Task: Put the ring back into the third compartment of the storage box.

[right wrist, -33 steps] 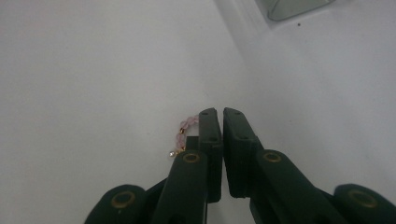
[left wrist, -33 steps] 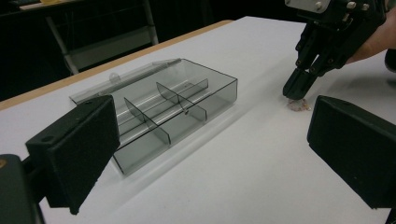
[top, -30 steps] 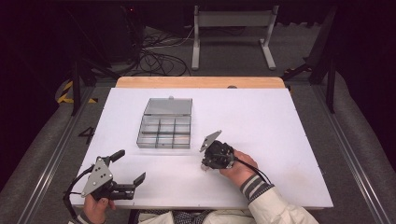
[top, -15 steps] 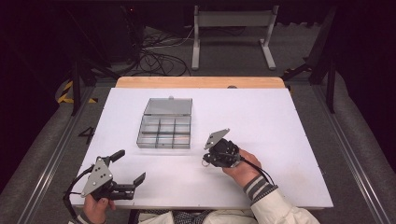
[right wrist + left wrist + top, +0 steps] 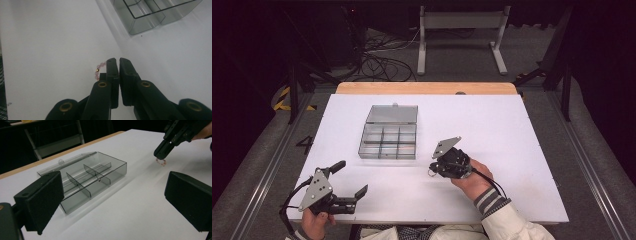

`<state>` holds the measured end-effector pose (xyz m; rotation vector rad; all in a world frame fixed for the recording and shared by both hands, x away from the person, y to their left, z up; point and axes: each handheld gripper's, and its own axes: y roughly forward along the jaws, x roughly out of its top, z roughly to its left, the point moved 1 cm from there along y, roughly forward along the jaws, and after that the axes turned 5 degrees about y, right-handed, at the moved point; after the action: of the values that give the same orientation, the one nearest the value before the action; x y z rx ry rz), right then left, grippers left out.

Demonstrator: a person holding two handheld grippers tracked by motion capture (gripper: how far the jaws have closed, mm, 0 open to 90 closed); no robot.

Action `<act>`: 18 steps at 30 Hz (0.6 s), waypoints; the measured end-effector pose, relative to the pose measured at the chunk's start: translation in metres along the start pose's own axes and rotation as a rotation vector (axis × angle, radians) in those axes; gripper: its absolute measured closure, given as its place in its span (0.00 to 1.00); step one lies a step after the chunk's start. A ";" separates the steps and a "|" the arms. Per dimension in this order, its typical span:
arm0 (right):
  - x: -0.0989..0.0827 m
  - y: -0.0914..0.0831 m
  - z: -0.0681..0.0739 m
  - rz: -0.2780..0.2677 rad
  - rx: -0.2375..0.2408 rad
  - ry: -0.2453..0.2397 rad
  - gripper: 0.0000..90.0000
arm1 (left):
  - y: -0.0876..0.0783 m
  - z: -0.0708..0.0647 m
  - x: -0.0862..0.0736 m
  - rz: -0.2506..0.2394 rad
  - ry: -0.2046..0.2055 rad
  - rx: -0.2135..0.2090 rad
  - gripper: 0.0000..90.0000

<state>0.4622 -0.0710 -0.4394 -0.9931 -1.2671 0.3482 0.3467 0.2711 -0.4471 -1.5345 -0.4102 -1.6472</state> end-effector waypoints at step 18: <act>0.021 -0.014 -0.001 -0.043 -0.020 -0.026 0.97 | 0.000 0.000 0.000 -0.002 0.001 0.002 0.03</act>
<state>0.4654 -0.0649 -0.4152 -0.9801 -1.3153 0.3165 0.3467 0.2715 -0.4467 -1.5321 -0.4124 -1.6490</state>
